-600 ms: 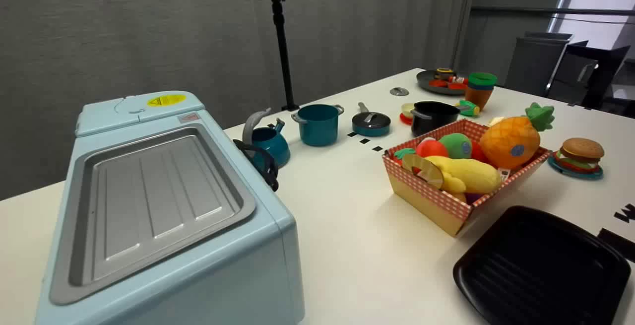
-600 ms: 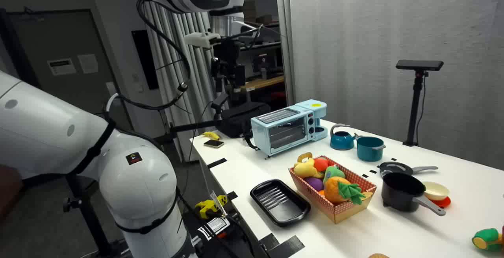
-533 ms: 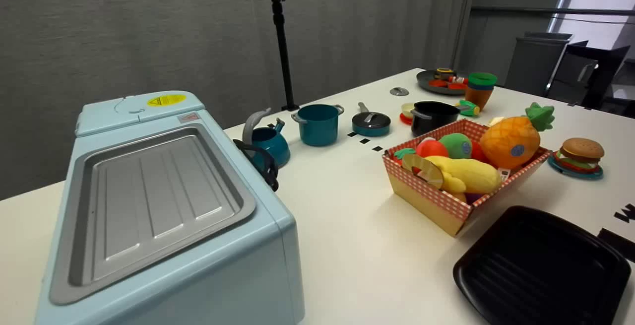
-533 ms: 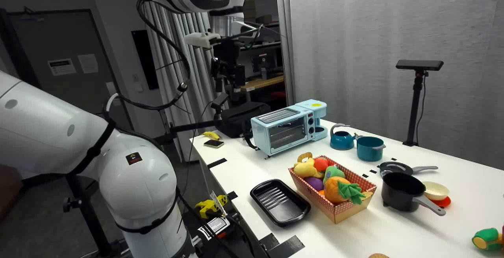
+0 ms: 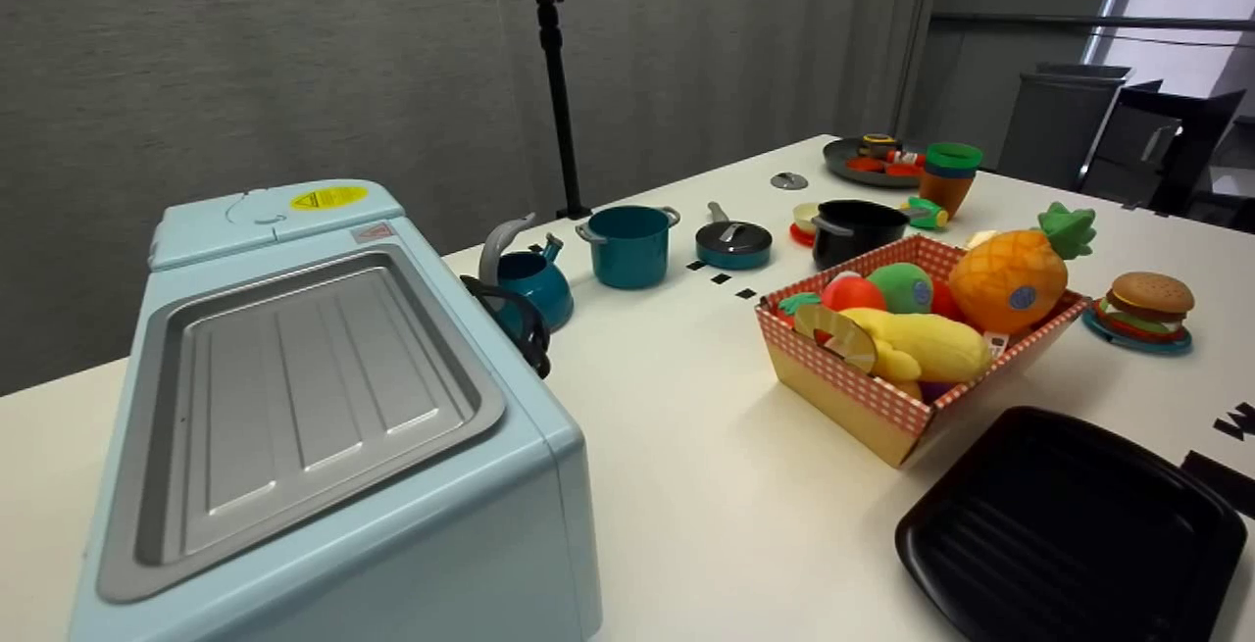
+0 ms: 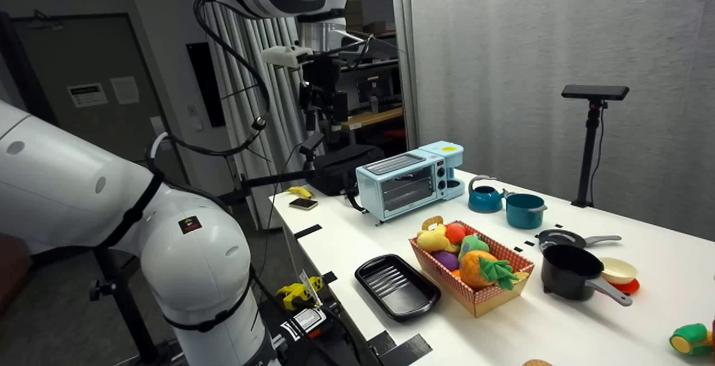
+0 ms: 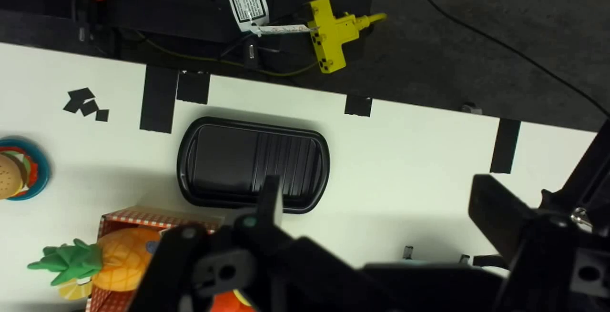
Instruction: Put the banana plushie on the black plate
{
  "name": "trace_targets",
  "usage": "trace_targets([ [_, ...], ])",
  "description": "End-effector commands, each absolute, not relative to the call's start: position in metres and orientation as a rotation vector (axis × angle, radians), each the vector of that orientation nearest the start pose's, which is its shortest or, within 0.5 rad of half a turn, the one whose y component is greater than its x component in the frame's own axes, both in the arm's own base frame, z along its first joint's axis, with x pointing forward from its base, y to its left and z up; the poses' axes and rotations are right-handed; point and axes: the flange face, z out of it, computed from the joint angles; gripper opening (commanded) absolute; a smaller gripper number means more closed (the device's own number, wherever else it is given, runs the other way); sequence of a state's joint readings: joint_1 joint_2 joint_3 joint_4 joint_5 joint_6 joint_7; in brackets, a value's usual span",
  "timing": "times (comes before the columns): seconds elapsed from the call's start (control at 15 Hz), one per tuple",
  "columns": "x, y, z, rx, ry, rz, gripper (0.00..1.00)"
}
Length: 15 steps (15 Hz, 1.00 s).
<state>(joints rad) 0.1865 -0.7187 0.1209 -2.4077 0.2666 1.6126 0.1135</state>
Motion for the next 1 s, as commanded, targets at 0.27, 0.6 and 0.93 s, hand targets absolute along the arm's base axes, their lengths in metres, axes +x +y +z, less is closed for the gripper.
trace_targets([
  [0.27, 0.301, 0.132, 0.549, -2.962, -0.207, 0.170, 1.00],
  [0.6, 0.315, 0.118, 0.543, -3.000, -0.144, 0.091, 1.00],
  [0.93, 0.343, 0.102, 0.532, -3.015, -0.100, 0.004, 1.00],
])
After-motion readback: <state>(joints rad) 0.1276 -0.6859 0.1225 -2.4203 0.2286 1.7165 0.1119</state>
